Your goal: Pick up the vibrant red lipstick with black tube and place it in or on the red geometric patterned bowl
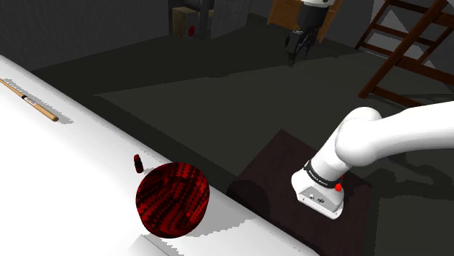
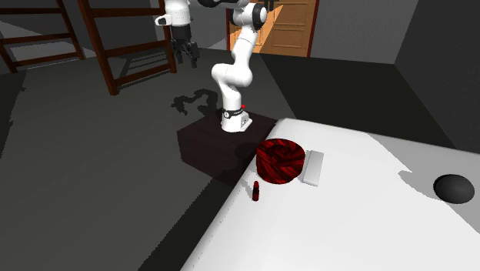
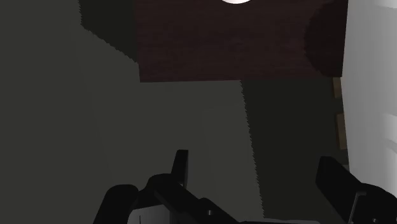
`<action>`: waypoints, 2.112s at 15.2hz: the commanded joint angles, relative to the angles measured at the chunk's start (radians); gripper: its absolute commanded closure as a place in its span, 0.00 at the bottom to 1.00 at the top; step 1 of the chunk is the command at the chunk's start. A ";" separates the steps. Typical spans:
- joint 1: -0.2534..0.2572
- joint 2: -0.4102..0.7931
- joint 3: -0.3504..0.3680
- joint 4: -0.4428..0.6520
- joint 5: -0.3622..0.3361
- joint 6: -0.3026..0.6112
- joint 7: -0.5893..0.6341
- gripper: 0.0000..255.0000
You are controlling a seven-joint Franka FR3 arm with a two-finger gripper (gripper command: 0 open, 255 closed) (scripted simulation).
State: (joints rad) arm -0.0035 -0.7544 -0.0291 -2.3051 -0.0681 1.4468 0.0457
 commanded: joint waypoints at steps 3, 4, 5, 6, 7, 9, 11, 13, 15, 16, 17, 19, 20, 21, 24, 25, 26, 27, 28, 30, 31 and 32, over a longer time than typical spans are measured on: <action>0.015 0.017 0.032 -0.023 0.028 0.042 0.036 0.00; 0.022 0.028 0.048 -0.033 0.042 0.064 0.054 0.00; 0.030 0.039 0.065 -0.042 0.055 0.086 0.071 0.00; 0.037 0.052 0.081 -0.050 0.068 0.108 0.089 0.00; 0.045 0.066 0.097 -0.056 0.080 0.131 0.106 0.00; 0.060 0.098 0.130 -0.066 0.104 0.176 0.140 0.00; 0.074 0.134 0.163 -0.071 0.125 0.222 0.173 0.00; 0.087 0.175 0.195 -0.070 0.144 0.268 0.206 0.00; 0.100 0.221 0.228 -0.065 0.160 0.314 0.239 0.00; 0.105 0.245 0.244 -0.061 0.166 0.337 0.255 0.00; 0.111 0.270 0.261 -0.055 0.171 0.360 0.272 0.00; 0.121 0.323 0.293 -0.040 0.179 0.404 0.306 0.00; 0.126 0.351 0.309 -0.031 0.181 0.425 0.323 0.00; 0.130 0.380 0.325 -0.021 0.182 0.446 0.341 0.00; 0.141 0.471 0.371 0.018 0.175 0.506 0.395 0.00; 0.145 0.503 0.385 0.033 0.170 0.525 0.415 0.00; 0.149 0.535 0.400 0.050 0.163 0.543 0.434 0.00; 0.152 0.569 0.414 0.068 0.155 0.560 0.455 0.00; 0.157 0.603 0.427 0.086 0.145 0.576 0.476 0.00; 0.166 0.673 0.451 0.128 0.119 0.606 0.519 0.00; 0.172 0.709 0.462 0.150 0.104 0.619 0.541 0.00; 0.179 0.745 0.471 0.174 0.088 0.631 0.564 0.00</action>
State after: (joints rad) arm 0.1693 -0.0448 0.4317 -2.1533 0.0348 2.0642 0.5867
